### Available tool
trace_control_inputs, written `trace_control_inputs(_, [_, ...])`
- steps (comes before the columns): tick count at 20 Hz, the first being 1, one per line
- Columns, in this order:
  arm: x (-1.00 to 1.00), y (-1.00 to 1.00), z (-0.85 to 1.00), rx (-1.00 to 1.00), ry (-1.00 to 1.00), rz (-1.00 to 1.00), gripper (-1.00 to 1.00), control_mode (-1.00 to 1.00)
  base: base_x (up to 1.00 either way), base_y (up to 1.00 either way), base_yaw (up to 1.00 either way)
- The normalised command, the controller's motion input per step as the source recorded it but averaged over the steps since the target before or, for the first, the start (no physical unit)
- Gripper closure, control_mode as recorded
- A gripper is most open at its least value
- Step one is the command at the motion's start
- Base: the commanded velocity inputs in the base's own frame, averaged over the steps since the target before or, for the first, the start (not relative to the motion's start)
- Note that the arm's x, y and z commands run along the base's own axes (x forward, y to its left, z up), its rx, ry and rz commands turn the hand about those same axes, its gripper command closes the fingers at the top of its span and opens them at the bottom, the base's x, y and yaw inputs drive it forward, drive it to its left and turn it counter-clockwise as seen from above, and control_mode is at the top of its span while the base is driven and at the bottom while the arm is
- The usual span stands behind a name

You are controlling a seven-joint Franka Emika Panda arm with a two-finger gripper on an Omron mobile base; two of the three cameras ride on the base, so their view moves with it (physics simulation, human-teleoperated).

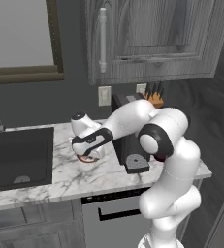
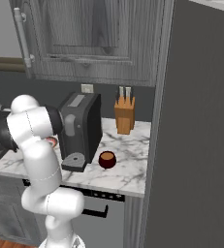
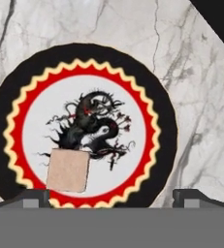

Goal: Take a sugar cube from the saucer and place it inside the coffee. Then, grab milk from the fridge and place it next to the coffee on the counter to sweeten the coffee.

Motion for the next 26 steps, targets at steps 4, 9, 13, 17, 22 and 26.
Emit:
trace_control_inputs(4, [0.08, 0.00, -0.10, 0.00, 0.00, -0.01, -1.00, -1.00, 0.00, 0.00, 0.00])
trace_control_inputs(9, [0.06, 0.00, -0.07, 0.00, 0.00, -0.01, -1.00, -1.00, 0.00, 0.00, 0.00])
trace_control_inputs(13, [0.08, 0.01, -0.04, 0.00, 0.00, -0.01, -1.00, -1.00, 0.00, 0.00, 0.00])
trace_control_inputs(17, [0.04, 0.00, -0.09, 0.00, 0.00, -0.01, 1.00, -1.00, 0.00, 0.00, 0.00])
trace_control_inputs(22, [0.01, 0.00, -0.05, 0.00, 0.00, 0.00, 1.00, -1.00, 0.00, 0.00, 0.00])
trace_control_inputs(26, [0.07, 0.00, 0.00, 0.00, 0.00, 0.00, 1.00, -1.00, 0.00, 0.00, 0.00])
